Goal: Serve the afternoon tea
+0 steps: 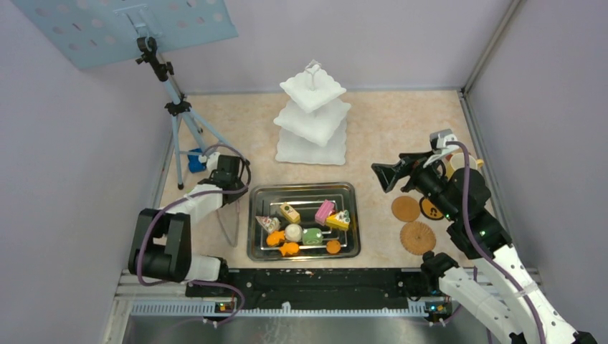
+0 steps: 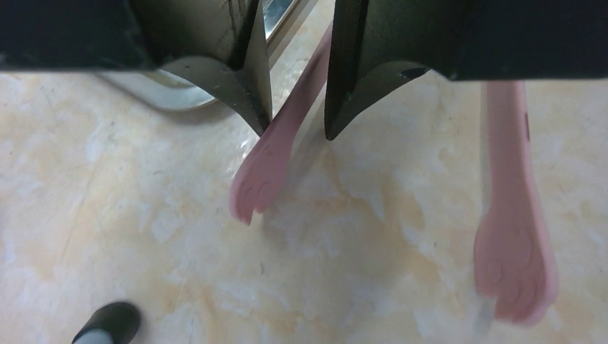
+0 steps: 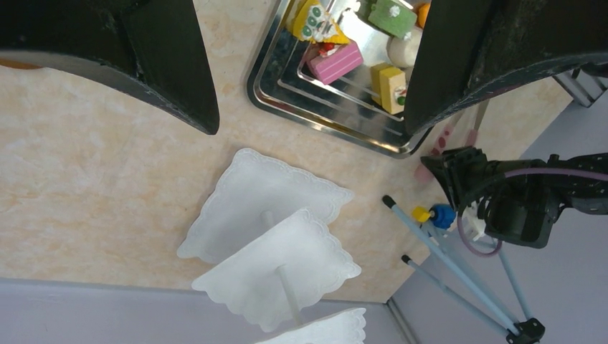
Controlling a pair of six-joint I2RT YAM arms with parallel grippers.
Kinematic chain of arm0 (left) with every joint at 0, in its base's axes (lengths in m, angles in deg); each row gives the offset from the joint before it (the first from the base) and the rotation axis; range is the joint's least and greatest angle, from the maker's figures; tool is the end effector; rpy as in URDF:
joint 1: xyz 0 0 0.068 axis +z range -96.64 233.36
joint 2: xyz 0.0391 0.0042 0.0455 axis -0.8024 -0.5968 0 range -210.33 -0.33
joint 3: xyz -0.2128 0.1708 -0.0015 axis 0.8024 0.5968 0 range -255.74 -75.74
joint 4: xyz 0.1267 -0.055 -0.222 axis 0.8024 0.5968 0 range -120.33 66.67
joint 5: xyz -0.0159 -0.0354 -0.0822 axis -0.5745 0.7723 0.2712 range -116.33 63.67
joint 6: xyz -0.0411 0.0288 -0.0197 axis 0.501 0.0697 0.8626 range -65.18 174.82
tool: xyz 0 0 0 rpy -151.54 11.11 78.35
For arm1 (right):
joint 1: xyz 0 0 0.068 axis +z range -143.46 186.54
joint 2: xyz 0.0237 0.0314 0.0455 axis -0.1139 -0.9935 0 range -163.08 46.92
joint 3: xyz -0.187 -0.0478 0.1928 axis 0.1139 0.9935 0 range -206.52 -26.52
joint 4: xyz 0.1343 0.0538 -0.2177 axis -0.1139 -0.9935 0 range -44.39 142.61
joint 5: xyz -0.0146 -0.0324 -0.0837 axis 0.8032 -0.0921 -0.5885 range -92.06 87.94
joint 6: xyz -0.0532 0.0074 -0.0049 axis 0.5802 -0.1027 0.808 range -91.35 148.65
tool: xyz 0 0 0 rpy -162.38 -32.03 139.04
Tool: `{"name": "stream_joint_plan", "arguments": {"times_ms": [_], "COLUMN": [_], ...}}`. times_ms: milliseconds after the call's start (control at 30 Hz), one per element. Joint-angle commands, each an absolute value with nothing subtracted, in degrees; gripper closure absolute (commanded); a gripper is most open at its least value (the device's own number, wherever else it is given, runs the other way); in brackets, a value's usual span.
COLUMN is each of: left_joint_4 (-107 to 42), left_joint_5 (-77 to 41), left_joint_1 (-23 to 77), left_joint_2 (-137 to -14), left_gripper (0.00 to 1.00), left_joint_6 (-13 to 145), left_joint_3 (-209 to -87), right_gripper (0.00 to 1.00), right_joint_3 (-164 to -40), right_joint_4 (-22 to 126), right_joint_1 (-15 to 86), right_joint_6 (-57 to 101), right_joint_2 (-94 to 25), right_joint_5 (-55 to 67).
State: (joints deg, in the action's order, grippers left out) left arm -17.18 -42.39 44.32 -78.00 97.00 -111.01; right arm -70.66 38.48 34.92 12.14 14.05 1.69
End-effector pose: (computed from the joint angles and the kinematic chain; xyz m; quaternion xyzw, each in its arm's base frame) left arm 0.2446 -0.0289 0.1613 -0.3094 0.8947 -0.0064 0.3220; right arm 0.1187 0.0668 0.3580 -0.0973 0.7179 0.2850 0.6276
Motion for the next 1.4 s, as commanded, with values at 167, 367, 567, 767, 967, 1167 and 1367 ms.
{"name": "stream_joint_plan", "arguments": {"times_ms": [167,367,567,767,967,1167,1367], "left_joint_4": [-12.92,0.94,13.36,17.22,10.07,3.02,-3.87], "left_joint_5": [-47.66,-47.04,-46.62,-46.12,-43.54,-42.41,-40.62], "left_joint_1": [44.64,44.48,44.48,44.22,43.86,42.40,42.37], "left_joint_2": [-78.99,-67.19,-52.96,-50.36,-53.61,-52.75,-52.27], "left_gripper": [0.47,0.05,0.01,0.01,0.01,0.01,0.01], "left_joint_6": [93.70,94.09,105.35,112.73,109.74,105.43,104.09], "left_joint_3": [-122.12,-119.97,-112.37,-108.94,-104.61,-101.28,-99.11], "right_gripper": [0.02,0.02,0.02,0.03,0.03,0.03,0.03], "right_joint_3": [-69.89,-68.86,-67.74,-68.01,-67.22,-66.66,-65.62], "right_joint_4": [40.74,41.60,43.95,44.68,44.89,45.10,46.05], "right_joint_1": [35.37,35.38,35.43,35.37,35.37,35.38,35.40], "right_joint_6": [13.23,13.47,13.10,12.66,12.57,12.34,11.89], "right_joint_2": [14.95,14.59,13.75,12.86,13.63,13.34,12.66], "right_joint_5": [1.19,1.91,3.67,6.10,5.68,6.03,6.00]}}
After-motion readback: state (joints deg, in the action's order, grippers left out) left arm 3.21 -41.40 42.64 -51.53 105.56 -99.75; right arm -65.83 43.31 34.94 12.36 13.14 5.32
